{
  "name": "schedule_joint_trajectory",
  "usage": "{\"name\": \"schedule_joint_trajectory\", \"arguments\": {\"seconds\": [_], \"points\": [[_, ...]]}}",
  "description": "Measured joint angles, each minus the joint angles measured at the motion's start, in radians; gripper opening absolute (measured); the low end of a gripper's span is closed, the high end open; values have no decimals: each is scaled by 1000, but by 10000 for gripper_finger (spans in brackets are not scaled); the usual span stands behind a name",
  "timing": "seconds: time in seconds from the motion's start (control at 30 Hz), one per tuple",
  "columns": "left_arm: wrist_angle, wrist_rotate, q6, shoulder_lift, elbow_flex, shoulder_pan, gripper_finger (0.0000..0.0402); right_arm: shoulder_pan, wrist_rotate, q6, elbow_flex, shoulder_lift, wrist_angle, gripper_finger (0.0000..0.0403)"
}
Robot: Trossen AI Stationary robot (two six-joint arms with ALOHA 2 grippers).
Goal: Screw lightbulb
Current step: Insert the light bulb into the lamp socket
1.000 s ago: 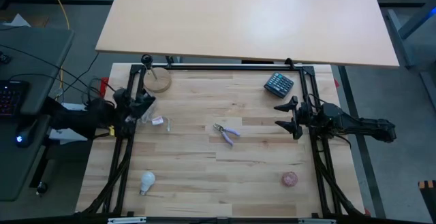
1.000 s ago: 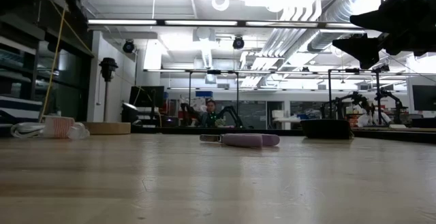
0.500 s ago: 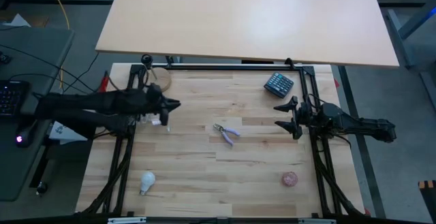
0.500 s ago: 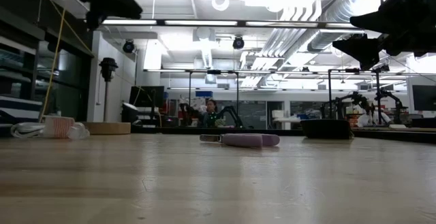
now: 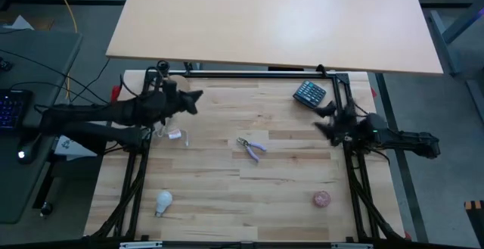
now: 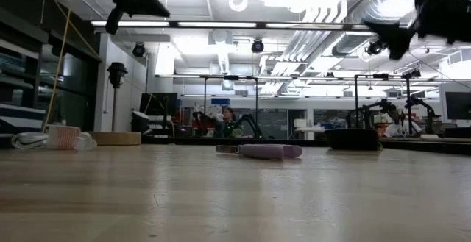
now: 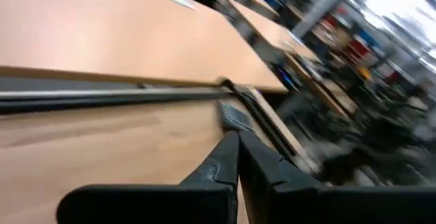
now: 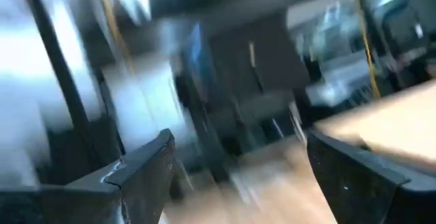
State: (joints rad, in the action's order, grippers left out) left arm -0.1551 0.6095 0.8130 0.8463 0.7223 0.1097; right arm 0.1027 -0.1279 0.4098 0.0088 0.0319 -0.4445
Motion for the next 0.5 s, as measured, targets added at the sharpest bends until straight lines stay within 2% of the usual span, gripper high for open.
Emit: {"name": "schedule_joint_trajectory", "arguments": {"seconds": [0.1,0.17,0.23,0.33,0.43,0.5], "points": [[-137,-3,52,7,25,88,0,0,-206,166,1,-1,-285,319],[-303,-54,72,27,79,161,0,1,-290,155,18,4,-368,319],[-494,-108,48,66,149,237,0,0,-322,117,55,21,-366,319],[-697,-162,4,137,224,333,0,1,-357,113,101,79,-256,319],[-741,-213,-19,196,219,392,0,2,-402,171,118,161,-187,319],[-731,-212,-29,224,189,416,2,2,-421,221,118,217,-183,319]]}}
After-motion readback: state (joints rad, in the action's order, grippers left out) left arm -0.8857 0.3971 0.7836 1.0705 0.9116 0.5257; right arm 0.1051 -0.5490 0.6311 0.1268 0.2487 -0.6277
